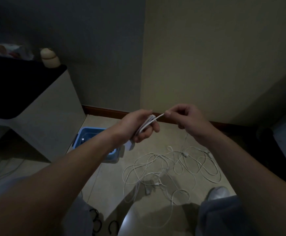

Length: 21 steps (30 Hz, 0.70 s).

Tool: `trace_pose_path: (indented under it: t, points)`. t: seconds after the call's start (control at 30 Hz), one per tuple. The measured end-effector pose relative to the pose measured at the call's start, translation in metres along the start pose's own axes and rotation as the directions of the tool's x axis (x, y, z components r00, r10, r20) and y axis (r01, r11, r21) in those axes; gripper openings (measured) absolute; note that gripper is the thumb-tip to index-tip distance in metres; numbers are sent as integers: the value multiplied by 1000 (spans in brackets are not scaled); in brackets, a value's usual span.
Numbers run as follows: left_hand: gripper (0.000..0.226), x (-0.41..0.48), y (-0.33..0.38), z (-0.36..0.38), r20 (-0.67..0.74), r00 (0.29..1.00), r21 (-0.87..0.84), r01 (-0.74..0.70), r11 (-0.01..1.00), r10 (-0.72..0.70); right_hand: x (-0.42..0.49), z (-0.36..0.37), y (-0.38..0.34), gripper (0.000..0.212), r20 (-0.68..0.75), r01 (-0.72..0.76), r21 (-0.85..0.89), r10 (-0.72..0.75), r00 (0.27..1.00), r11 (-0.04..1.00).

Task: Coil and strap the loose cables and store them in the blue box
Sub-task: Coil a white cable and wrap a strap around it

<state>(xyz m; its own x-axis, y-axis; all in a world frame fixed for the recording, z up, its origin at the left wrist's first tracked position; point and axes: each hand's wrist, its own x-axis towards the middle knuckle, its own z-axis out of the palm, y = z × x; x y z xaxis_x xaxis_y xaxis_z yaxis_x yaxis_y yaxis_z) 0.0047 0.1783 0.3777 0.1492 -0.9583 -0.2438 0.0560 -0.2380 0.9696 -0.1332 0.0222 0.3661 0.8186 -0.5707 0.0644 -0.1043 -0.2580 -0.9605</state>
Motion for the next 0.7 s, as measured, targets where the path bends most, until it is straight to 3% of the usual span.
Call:
trace_pose_path:
  t: [0.2,0.33,0.43,0.53,0.63,0.7]
  points:
    - [43,-1,4,6,9,1000,-156,12,988,-11,-1,5,4,20,-10,-16,11,16,1000,1000]
    - [36,-1,7,7,-7,1000,-453,15,891,-20,-7,19,3,37,133,-107,65,98,986,992]
    - [33,-1,10,7,-105,994,-590,-61,805,-2,-12,32,5,32,186,-176,68,161,969,982]
    - [31,1,9,1,-288,957,-634,-175,753,-20,-16,41,11,24,253,-162,-99,182,950,982]
    - [24,2,8,-12,-417,907,-655,-254,712,-60,-21,46,14,25,378,-23,-368,172,910,929]
    - [20,3,6,-19,-467,883,-659,-304,688,-57,-23,48,12,33,414,49,-450,159,896,892]
